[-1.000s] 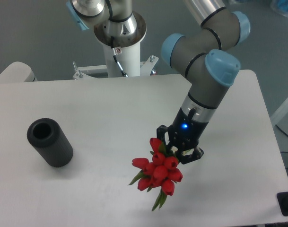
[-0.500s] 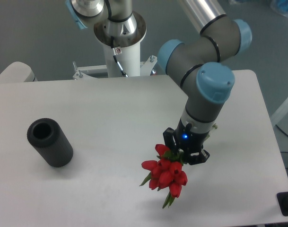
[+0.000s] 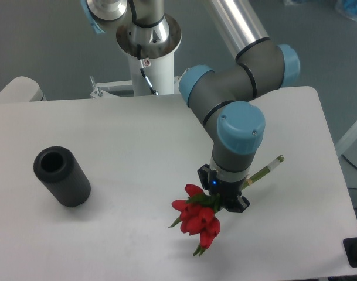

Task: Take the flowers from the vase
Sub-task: 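Carry the held tulips away from the vase over the table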

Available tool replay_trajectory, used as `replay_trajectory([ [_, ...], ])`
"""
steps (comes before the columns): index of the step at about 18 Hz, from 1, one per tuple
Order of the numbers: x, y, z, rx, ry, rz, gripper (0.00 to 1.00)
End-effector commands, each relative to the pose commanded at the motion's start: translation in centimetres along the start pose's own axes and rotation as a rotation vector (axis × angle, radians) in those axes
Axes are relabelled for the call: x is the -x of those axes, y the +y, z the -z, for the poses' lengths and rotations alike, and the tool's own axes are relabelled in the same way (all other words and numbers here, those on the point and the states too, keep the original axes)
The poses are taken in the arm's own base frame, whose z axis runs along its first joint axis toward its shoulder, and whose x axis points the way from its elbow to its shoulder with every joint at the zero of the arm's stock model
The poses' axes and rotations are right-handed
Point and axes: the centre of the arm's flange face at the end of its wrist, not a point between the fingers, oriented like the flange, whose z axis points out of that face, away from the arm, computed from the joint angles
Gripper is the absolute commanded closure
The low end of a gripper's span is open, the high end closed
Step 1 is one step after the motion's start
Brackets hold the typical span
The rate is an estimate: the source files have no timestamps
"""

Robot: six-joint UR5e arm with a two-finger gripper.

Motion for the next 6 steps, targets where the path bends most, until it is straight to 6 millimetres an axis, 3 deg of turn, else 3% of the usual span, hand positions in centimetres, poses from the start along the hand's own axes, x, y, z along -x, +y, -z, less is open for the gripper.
replay_trajectory([
  [6, -0.18, -0.08, -0.51, 0.020, 0.006, -0.009, 0.89],
])
